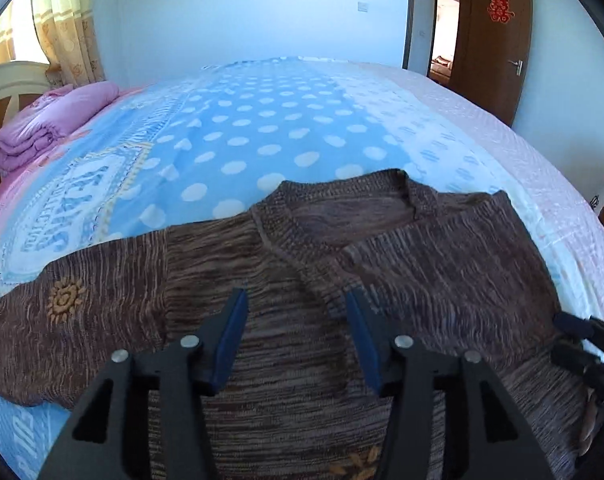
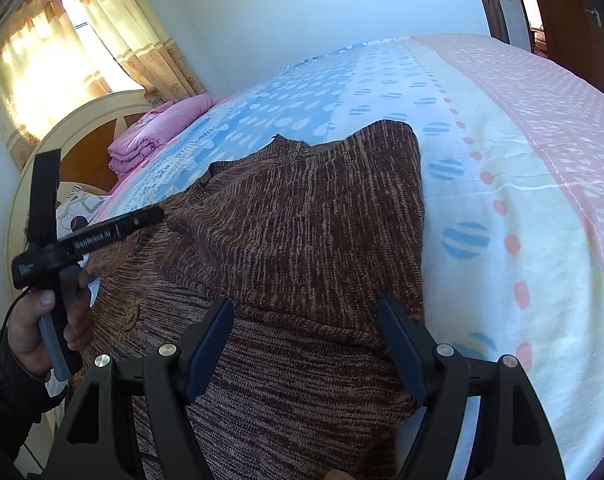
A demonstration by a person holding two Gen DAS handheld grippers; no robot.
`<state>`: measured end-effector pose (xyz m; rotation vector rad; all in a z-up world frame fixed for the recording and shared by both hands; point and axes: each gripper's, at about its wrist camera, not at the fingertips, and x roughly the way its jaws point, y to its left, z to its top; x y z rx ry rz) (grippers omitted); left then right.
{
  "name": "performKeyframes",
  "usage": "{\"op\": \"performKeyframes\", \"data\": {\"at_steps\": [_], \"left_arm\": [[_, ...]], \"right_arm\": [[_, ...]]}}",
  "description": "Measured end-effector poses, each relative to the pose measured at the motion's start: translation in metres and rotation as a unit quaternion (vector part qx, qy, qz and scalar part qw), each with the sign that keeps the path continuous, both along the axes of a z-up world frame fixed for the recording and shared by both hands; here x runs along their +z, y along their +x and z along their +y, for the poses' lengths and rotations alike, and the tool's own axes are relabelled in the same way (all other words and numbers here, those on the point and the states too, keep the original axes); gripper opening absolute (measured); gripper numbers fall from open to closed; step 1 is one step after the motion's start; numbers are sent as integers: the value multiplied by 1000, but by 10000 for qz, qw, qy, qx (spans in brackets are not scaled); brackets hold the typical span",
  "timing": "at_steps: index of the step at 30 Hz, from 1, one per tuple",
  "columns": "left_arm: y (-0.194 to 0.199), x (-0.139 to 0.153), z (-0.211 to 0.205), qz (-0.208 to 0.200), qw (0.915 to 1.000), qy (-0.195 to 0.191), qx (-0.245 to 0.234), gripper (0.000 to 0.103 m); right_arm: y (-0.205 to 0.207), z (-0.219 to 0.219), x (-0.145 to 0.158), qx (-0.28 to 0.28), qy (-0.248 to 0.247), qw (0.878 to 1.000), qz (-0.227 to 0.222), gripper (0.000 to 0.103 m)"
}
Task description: Fold small clothes
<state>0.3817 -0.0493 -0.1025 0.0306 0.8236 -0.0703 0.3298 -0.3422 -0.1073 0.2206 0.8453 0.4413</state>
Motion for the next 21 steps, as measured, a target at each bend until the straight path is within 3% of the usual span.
{"op": "performKeyframes", "data": {"at_steps": [3, 8, 12, 13, 14, 19, 21], "left_arm": [[-11, 2, -3, 66, 9999, -24, -85, 62], [-20, -9, -15, 409, 9967, -536, -442, 60], [-9, -28, -18, 728, 9943, -669, -396, 38], [-10, -27, -17, 666, 9940, -763, -424, 20], [-12, -26, -17, 662, 9932, -818, -499, 10], [-39, -5, -17, 415, 9944, -751, -611, 9], [-45, -6, -20, 376, 9963, -478, -615, 11]], "right_arm": [[-4, 2, 6, -93, -154, 9998, -112, 75], [-13, 16, 29, -118, -537, 9971, -525, 75], [-21, 20, 25, -132, -538, 9957, -741, 75], [-21, 20, 22, -140, -561, 9957, -721, 75], [-21, 20, 19, -127, -559, 9962, -656, 75], [-23, 14, 24, -222, -479, 9957, -767, 76], [-17, 16, 19, -167, -618, 9963, -566, 79]]}}
